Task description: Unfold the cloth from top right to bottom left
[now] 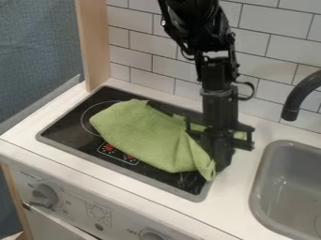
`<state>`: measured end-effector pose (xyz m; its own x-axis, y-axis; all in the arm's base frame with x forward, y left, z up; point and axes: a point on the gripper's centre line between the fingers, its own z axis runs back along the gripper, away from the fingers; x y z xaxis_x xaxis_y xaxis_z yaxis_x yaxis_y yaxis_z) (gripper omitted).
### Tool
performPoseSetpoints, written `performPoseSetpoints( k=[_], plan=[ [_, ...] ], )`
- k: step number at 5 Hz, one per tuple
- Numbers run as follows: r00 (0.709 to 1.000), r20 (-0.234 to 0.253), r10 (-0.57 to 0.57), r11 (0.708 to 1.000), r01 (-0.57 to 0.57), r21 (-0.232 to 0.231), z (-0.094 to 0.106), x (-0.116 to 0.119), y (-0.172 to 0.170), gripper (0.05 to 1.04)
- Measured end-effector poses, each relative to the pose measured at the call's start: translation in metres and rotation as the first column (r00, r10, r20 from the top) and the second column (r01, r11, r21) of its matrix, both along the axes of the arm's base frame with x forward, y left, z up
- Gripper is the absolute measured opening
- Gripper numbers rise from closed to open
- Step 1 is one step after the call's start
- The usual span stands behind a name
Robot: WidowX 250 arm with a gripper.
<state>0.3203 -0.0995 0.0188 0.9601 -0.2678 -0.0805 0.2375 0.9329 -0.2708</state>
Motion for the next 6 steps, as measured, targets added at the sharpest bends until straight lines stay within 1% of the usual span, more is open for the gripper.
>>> performPoseSetpoints(
  k=[1, 2, 4, 5, 6],
  plan=[
    [1.000, 0.013, 0.011, 1.000, -0.011, 0.009, -0.002, 0.002, -0.004, 0.073],
    [1.000, -0.009, 0.009, 1.000, -0.009, 0.009, -0.006, -0.002, -0.008, 0.226],
    [1.000, -0.010, 0.018, 1.000, -0.018, 0.012, -0.005, -0.006, -0.007, 0.687],
    [1.000, -0.005, 0.022, 1.000, -0.022, 0.013, 0.001, -0.010, -0.004, 0.923],
    [1.000, 0.008, 0.030, 0.999, -0.030, 0.010, 0.010, -0.012, 0.000, 1.015]
  ],
)
